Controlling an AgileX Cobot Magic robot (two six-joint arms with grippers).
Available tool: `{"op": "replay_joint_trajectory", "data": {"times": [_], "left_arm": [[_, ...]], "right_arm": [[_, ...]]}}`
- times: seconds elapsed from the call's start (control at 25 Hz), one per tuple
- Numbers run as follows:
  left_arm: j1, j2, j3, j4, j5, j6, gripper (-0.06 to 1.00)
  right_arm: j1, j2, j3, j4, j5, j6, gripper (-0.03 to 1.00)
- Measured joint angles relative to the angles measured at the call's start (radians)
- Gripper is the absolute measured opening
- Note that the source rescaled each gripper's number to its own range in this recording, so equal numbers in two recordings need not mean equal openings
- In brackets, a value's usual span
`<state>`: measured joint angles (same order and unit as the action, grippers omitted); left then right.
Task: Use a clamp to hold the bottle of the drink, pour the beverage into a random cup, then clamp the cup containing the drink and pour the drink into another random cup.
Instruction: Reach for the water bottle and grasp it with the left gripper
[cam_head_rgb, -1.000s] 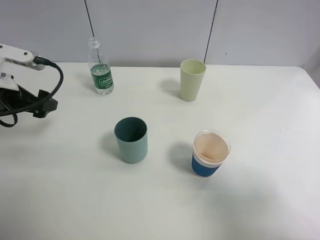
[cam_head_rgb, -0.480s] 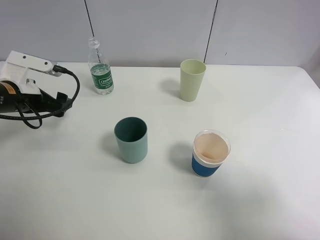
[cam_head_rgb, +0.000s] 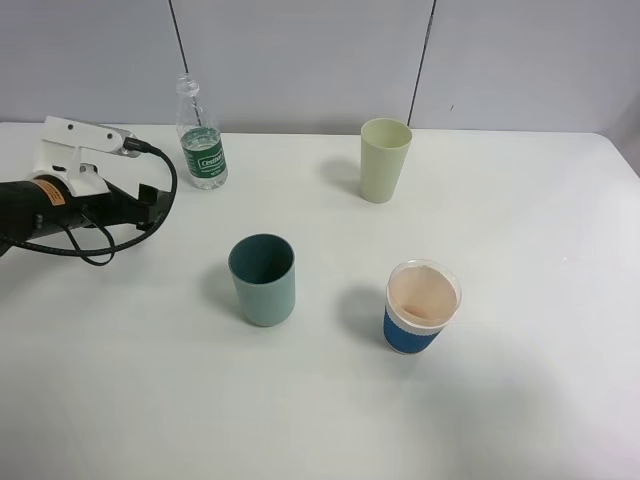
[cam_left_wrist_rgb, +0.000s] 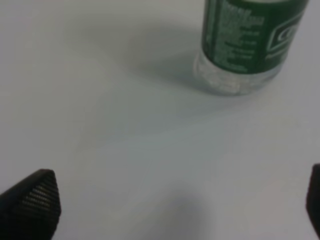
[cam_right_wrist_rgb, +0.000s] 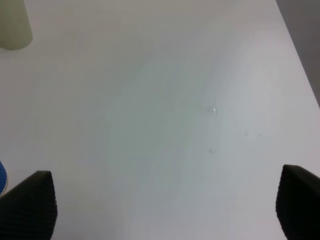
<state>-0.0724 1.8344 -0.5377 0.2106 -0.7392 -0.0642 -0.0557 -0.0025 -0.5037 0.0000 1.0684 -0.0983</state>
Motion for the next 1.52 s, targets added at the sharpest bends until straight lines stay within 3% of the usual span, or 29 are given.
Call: {"op": "replay_joint_trajectory", "data": {"times": [0.48, 1.12, 1.52], "left_arm": [[0.0, 0.148, -0.152, 0.112, -0.075, -0.012, 1.0], [-0.02, 0.288, -0.254, 0.118, -0.19, -0.016, 1.0], [-0.056, 0.391, -0.402, 0.119, -0.23, -0.09, 1.0]], "right_arm": [[0.0, 0.0, 0.0, 0.0, 0.0, 0.0, 0.67], [0.0, 0.0, 0.0, 0.0, 0.0, 0.0, 0.67], [0.0, 0.0, 0.0, 0.0, 0.0, 0.0, 0.67]]}}
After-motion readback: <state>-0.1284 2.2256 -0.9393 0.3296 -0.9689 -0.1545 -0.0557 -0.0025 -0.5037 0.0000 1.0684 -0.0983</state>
